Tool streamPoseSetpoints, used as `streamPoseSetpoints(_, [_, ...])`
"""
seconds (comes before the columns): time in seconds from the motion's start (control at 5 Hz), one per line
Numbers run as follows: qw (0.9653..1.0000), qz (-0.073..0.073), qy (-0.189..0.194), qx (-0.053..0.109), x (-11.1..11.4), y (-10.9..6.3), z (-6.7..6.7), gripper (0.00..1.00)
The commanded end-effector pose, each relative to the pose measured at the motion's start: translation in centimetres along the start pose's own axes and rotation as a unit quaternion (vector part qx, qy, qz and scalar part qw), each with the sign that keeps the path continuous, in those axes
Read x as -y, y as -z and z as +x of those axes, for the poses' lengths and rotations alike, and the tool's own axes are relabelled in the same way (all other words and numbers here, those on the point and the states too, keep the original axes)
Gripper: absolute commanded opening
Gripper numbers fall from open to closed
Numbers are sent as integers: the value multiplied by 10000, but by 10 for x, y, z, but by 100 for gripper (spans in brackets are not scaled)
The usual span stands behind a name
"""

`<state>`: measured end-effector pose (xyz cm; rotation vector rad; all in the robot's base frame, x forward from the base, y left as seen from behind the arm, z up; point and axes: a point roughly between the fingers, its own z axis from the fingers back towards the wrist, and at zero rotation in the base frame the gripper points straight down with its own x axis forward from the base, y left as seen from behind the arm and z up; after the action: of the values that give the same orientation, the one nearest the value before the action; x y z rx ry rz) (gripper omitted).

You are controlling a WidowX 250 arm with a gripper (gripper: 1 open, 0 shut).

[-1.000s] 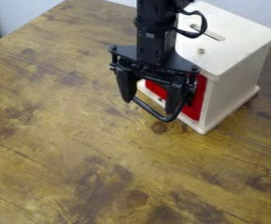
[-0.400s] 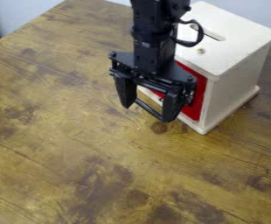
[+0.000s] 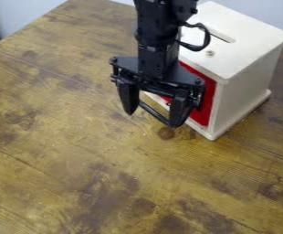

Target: Close the drawer

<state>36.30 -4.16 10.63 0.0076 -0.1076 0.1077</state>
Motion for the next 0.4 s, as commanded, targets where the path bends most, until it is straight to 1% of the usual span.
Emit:
streamPoseSetpoints(0.0, [9991,-39,-222,347,5,-22,11,100])
streamPoseSetpoints(0.2, [9984,19,-495,268,3,-28,14,100])
